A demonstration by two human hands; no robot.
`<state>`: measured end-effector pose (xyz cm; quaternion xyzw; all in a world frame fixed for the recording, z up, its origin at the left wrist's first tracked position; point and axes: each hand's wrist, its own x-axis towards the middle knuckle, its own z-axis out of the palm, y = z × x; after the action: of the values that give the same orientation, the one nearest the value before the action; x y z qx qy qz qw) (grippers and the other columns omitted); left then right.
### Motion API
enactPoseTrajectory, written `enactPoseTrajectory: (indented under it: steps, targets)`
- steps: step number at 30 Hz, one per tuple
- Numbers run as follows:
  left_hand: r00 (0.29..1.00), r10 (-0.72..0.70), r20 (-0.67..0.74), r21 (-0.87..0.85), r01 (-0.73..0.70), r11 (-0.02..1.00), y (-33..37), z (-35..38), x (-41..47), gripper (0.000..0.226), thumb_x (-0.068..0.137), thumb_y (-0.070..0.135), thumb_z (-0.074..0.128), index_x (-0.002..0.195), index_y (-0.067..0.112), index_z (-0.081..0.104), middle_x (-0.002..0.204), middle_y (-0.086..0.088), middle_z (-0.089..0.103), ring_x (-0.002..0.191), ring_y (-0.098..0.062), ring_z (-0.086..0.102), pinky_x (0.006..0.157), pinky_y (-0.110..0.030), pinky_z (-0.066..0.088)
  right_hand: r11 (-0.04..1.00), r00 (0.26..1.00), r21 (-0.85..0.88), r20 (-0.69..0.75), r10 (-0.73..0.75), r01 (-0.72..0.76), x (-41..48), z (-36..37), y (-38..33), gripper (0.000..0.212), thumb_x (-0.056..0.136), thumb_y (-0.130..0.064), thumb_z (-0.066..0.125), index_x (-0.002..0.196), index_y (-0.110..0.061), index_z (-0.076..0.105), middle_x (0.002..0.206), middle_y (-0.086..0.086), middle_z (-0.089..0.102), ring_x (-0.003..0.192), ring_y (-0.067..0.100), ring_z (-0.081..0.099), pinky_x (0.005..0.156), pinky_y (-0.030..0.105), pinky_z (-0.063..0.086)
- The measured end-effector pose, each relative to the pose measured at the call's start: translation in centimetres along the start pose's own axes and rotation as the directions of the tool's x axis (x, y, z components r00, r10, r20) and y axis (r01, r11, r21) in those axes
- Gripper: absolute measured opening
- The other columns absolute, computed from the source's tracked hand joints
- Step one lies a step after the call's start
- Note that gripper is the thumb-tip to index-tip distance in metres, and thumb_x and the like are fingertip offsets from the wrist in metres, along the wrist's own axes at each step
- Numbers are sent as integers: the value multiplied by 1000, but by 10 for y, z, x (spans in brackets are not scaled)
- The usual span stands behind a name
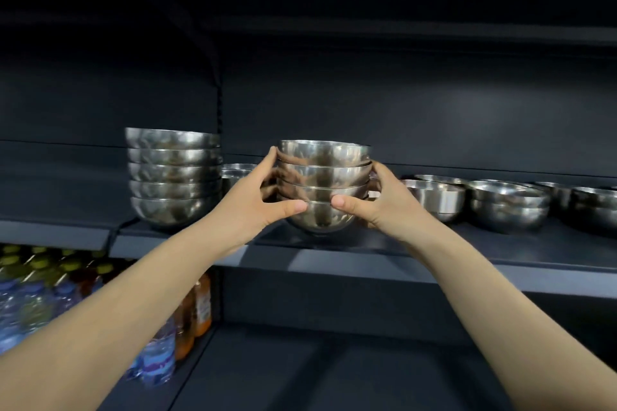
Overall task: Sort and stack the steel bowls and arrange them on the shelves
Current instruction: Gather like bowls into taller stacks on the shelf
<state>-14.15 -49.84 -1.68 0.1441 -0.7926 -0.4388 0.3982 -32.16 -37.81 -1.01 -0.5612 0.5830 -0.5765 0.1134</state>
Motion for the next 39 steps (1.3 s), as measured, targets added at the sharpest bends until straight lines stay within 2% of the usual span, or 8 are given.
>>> enactPoseTrajectory:
  steps: [3,6,9,16,24,28,31,39]
  targets:
    - [999,-32,-33,1,32,999,-12,-25,-7,91,75,15,76,148,30,24,125,8,59,117,-10,57,104,-40,45,1000,1000,-8,32,0,0,10,27,2,57,69,-30,82,116,-25,50,96,-14,64,82,-3,59,61,13,41]
    - [997,-58,-42,21,58,998,-23,-42,-9,92,69,25,81,146,31,29,126,9,59,120,-12,56,106,-44,42,1000,998,-4,59,-5,5,17,44,3,55,69,-29,82,113,-23,51,90,-15,63,70,-11,59,56,8,41]
    - [995,-76,-66,20,77,997,-27,-49,-8,101,59,36,83,145,35,30,132,10,55,122,-12,54,106,-45,41,1000,998,-9,63,-11,11,23,52,4,63,65,-34,83,118,-23,51,93,-16,63,74,-9,59,60,10,41]
    - [996,-86,-18,9,86,996,-26,-35,7,92,71,21,80,146,29,29,138,2,51,126,-17,51,107,-44,41,998,1000,-59,23,5,-4,23,36,8,58,71,-31,81,119,-24,50,93,-16,61,77,-4,57,50,4,39]
    - [997,-74,5,21,73,997,-19,7,13,92,78,12,73,150,25,18,112,23,57,115,-1,54,105,-28,41,996,999,-82,-2,44,-44,9,-2,13,50,72,-28,80,111,-34,50,99,-20,63,84,-10,60,58,8,42]
    - [996,-78,45,45,76,996,-21,13,16,103,64,38,81,149,31,22,137,12,50,131,-10,43,113,-40,33,996,998,-59,-18,58,-59,6,-6,20,53,71,-28,80,115,-29,50,102,-16,61,92,-3,59,64,14,42]
    - [995,-75,60,62,71,996,-25,12,19,109,51,54,78,146,35,28,141,9,48,132,-12,44,112,-42,34,997,998,-53,-16,58,-59,7,-6,22,60,72,-27,80,123,-24,47,101,-17,60,91,-3,57,63,13,41]
    - [999,-53,12,66,52,996,-23,17,16,94,75,22,76,150,30,19,148,7,36,133,-11,42,112,-39,34,995,996,-61,-8,84,-84,8,-8,24,75,66,-33,81,130,-20,44,110,-13,61,102,0,58,74,20,45]
